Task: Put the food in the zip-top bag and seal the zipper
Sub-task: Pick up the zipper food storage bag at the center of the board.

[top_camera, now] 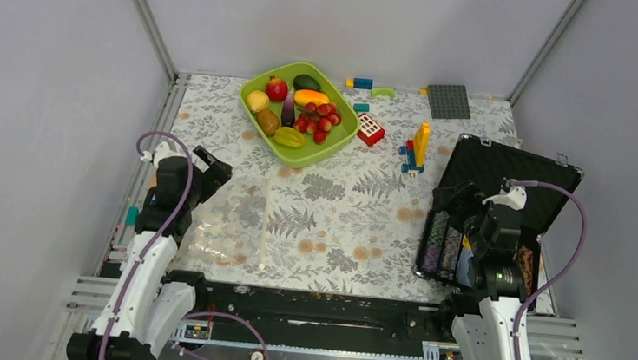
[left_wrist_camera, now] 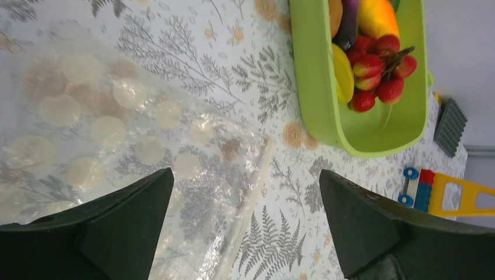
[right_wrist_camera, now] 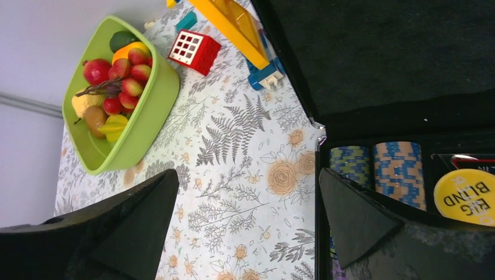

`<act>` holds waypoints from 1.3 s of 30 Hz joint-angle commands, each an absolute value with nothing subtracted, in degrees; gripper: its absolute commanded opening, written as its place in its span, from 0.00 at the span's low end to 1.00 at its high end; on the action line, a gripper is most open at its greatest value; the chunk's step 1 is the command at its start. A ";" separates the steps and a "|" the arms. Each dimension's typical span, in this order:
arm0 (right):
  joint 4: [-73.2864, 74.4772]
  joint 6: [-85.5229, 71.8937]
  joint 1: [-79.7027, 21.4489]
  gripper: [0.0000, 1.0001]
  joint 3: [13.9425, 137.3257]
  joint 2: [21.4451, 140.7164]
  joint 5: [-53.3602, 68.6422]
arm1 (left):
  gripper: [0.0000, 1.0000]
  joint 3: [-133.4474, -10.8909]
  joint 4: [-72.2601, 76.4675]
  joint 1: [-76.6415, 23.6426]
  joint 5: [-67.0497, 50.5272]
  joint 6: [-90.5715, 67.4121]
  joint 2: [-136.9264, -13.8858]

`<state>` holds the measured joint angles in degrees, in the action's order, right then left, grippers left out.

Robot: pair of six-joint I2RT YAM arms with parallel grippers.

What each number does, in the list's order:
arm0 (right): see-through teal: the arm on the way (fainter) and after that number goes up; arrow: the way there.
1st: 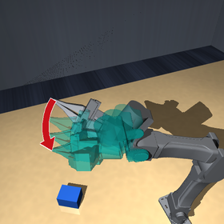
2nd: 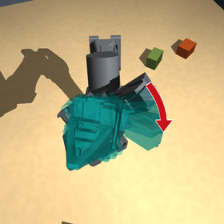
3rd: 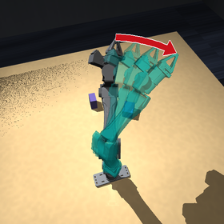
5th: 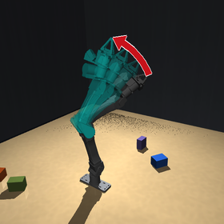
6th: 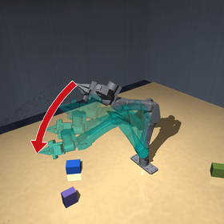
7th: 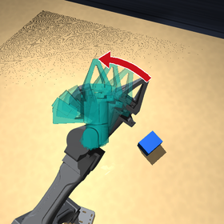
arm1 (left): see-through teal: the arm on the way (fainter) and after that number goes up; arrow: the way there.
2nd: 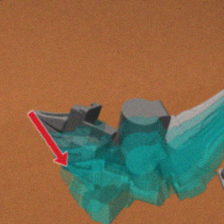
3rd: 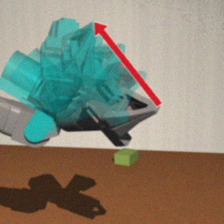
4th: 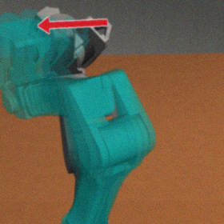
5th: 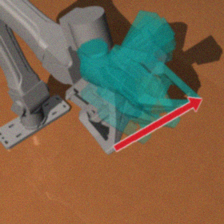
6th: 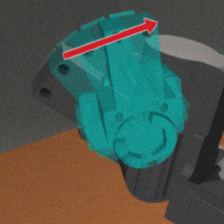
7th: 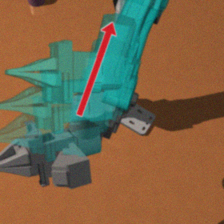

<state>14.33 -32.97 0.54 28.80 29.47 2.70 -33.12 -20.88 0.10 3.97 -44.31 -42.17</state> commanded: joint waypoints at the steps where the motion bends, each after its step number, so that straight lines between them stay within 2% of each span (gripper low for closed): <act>1: 8.04 -29.67 0.70 0.98 25.07 26.62 9.41 | 0.99 -34.25 -19.14 -1.54 -3.87 -45.71 -46.22; 4: 2.53 -28.53 0.75 0.98 20.35 23.10 14.26 | 0.99 -34.18 -20.25 -4.52 -7.31 -44.20 -50.18; 7: 0.62 -30.59 0.70 0.98 18.46 21.85 17.63 | 0.99 -34.86 -22.96 -11.74 -5.85 -43.22 -54.70; 12: 2.94 -29.55 0.75 0.98 22.31 28.77 22.48 | 0.99 -38.03 -27.02 -25.12 3.74 -42.62 -62.84; 17: 5.25 -29.71 0.71 0.98 25.05 37.89 25.33 | 0.94 -42.22 -32.70 -27.81 10.66 -42.36 -69.94; 22: 5.64 -30.33 0.73 0.98 26.46 44.27 28.67 | 0.84 -43.77 -33.13 -29.54 11.20 -40.97 -74.61; 28: 4.55 -30.59 0.71 0.98 26.75 47.79 31.43 | 0.69 -45.44 -32.38 -31.00 11.71 -40.06 -80.75; 34: 4.24 -30.64 0.70 0.98 25.89 45.63 29.77 | 0.48 -46.09 -32.31 -31.10 13.07 -40.78 -84.49; 39: 4.28 -30.67 0.70 0.98 25.49 44.33 28.75 | 0.19 -46.00 -31.09 -31.29 12.77 -40.46 -86.27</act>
<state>5.43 -30.50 0.54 24.34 45.56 28.58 -44.62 -32.88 -30.98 11.33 -40.75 -84.90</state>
